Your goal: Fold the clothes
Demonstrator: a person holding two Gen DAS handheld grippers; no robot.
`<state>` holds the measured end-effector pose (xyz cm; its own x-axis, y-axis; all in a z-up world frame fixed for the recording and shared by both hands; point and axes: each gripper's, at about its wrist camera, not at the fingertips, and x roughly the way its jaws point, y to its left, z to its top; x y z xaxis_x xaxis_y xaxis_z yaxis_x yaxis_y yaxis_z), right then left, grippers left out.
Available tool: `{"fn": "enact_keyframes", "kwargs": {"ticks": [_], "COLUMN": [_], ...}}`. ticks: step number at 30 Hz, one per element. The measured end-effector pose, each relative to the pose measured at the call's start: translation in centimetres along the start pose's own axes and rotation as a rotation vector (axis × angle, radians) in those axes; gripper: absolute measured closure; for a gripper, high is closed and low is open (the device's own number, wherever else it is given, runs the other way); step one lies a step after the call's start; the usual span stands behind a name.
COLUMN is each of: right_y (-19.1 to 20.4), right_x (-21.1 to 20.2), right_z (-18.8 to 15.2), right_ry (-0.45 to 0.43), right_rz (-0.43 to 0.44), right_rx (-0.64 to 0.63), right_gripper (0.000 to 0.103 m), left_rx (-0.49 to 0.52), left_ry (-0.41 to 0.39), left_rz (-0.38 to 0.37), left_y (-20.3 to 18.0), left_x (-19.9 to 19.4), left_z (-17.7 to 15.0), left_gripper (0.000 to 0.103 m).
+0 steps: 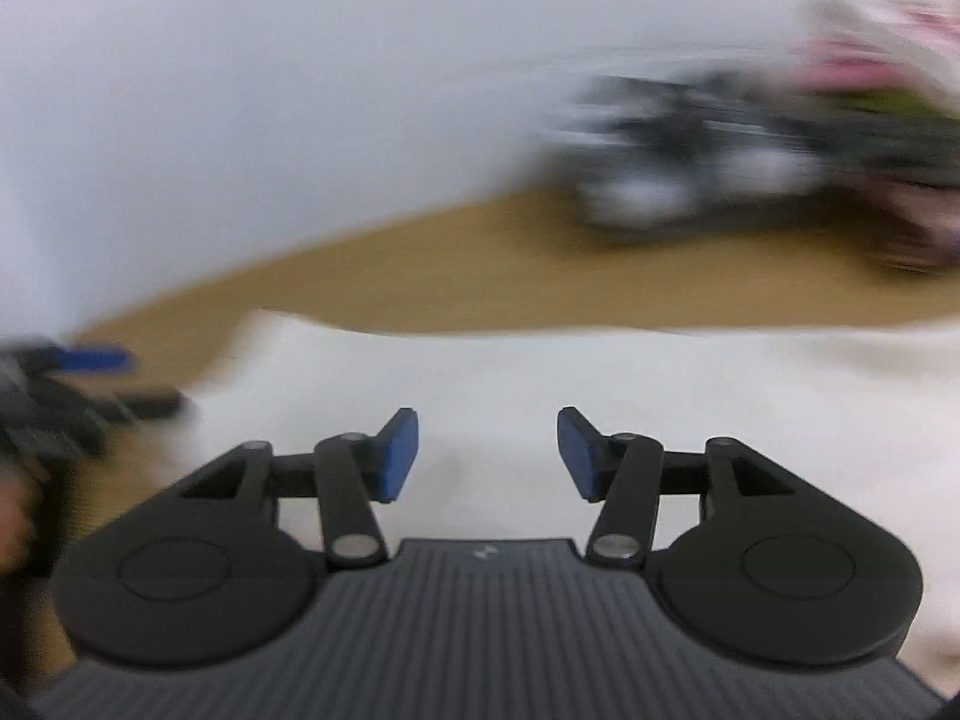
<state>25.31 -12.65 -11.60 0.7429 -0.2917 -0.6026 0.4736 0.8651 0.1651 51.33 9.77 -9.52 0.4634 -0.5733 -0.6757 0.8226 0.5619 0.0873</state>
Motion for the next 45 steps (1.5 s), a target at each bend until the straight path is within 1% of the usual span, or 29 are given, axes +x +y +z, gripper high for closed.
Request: {"fn": "enact_keyframes", "kwargs": {"ticks": [2, 3, 5, 6, 7, 9, 12, 16, 18, 20, 21, 22, 23, 24, 26, 27, 28, 29, 30, 31, 32, 34, 36, 37, 39, 40, 41, 42, 45], "right_y": [-3.6, -4.8, -5.5, -6.1, -6.8, -7.1, -7.0, -7.6, -7.7, -8.0, -8.1, -8.5, -9.2, -10.6, -15.4, -18.4, -21.3, -24.1, -26.7, -28.8, -31.2, -36.2, -39.5, -40.6, -42.8, -43.5, -44.2, -44.9, -46.0], "right_x": [-1.4, -1.2, 1.2, 1.7, 1.8, 1.6, 0.0, -1.8, -2.8, -3.6, -4.5, -5.8, -7.2, -9.2, -13.1, -14.5, -16.0, -17.1, -17.7, -17.8, -17.1, -14.3, -11.7, -10.6, -8.3, -7.6, -6.7, -5.7, -3.3], "right_z": [-1.3, -2.2, -3.7, -4.8, -5.6, -6.3, -6.6, -6.6, -7.0, -7.5, -7.7, -7.8, -7.5, -7.1, -6.3, -6.1, -5.9, -5.7, -5.4, -4.8, -4.3, -3.8, -3.4, -3.1, -2.4, -1.7, -0.9, 0.1, 2.5], "right_ry": [0.008, 0.025, 0.098, 0.142, 0.153, 0.182, 0.232, 0.265, 0.274, 0.299, 0.297, 0.275, 0.230, 0.161, 0.040, 0.008, -0.019, -0.033, -0.049, -0.063, -0.069, -0.068, -0.059, -0.059, -0.042, -0.035, -0.027, -0.022, 0.005], "right_rz": [-0.135, -0.192, -0.265, -0.267, -0.250, -0.223, -0.193, -0.148, -0.120, -0.082, -0.063, -0.043, -0.034, -0.055, -0.188, -0.256, -0.317, -0.367, -0.406, -0.426, -0.424, -0.377, -0.328, -0.320, -0.271, -0.248, -0.226, -0.210, -0.201], "right_rx": [0.000, -0.002, 0.016, 0.032, 0.041, 0.001, -0.051, -0.062, -0.092, -0.156, -0.182, -0.175, -0.136, -0.071, 0.111, 0.209, 0.311, 0.420, 0.522, 0.596, 0.657, 0.747, 0.780, 0.787, 0.826, 0.830, 0.824, 0.799, 0.736], "right_gripper": [0.048, 0.048, 0.048, 0.050, 0.050, 0.050, 0.050, 0.050, 0.048, 0.047, 0.050, 0.050, 0.050, 0.049, 0.049, 0.049, 0.049, 0.048, 0.046, 0.046, 0.046, 0.046, 0.046, 0.046, 0.046, 0.046, 0.046, 0.046, 0.047], "left_rx": [0.055, 0.084, 0.125, 0.109, 0.067, 0.002, 0.066, 0.113, 0.117, 0.110, 0.113, 0.116, 0.118, 0.122, 0.128, 0.128, 0.119, 0.096, 0.064, 0.023, -0.002, -0.014, -0.014, -0.010, -0.005, -0.003, -0.004, -0.012, -0.033], "left_ry": [0.059, 0.088, 0.162, 0.177, 0.174, 0.223, 0.250, 0.328, 0.360, 0.401, 0.413, 0.425, 0.436, 0.444, 0.451, 0.448, 0.438, 0.430, 0.413, 0.388, 0.375, 0.350, 0.340, 0.344, 0.370, 0.370, 0.367, 0.369, 0.392], "left_rz": [-0.015, 0.004, 0.080, 0.094, 0.100, 0.082, 0.147, 0.221, 0.239, 0.250, 0.258, 0.266, 0.275, 0.282, 0.298, 0.303, 0.298, 0.285, 0.256, 0.203, 0.160, 0.110, 0.078, 0.071, 0.095, 0.116, 0.135, 0.134, 0.133], "left_y": [-1.8, -2.6, -3.4, -3.2, -2.6, -1.6, -2.8, -4.6, -5.1, -5.6, -5.9, -6.2, -6.5, -6.8, -7.5, -8.0, -8.6, -9.2, -9.9, -11.3, -12.9, -16.7, -20.6, -22.5, -26.0, -26.9, -28.1, -28.8, -30.7], "left_x": [4.1, 6.0, 9.7, 10.7, 10.8, 10.5, 8.7, 5.9, 4.7, 3.5, 3.0, 2.5, 2.0, 1.7, 0.9, 0.5, 0.2, -0.6, -1.5, -2.0, -2.0, -1.9, -1.2, -0.7, 0.8, 1.4, 1.3, 1.3, 1.3], "left_z": [1.2, 1.5, 1.4, 1.1, 0.9, 0.6, -0.6, -2.4, -3.2, -4.0, -4.4, -4.8, -5.1, -5.3, -5.6, -5.6, -5.2, -5.0, -4.7, -4.0, -3.5, -2.8, -2.4, -2.4, -2.4, -2.4, -2.2, -1.8, -0.9], "left_gripper": [0.013, 0.014, 0.014, 0.001, 0.000, 0.000, 0.000, 0.000, 0.000, 0.000, 0.000, 0.000, 0.000, 0.000, 0.001, 0.010, 0.021, 0.024, 0.023, 0.021, 0.020, 0.017, 0.016, 0.016, 0.017, 0.017, 0.017, 0.017, 0.017]}}
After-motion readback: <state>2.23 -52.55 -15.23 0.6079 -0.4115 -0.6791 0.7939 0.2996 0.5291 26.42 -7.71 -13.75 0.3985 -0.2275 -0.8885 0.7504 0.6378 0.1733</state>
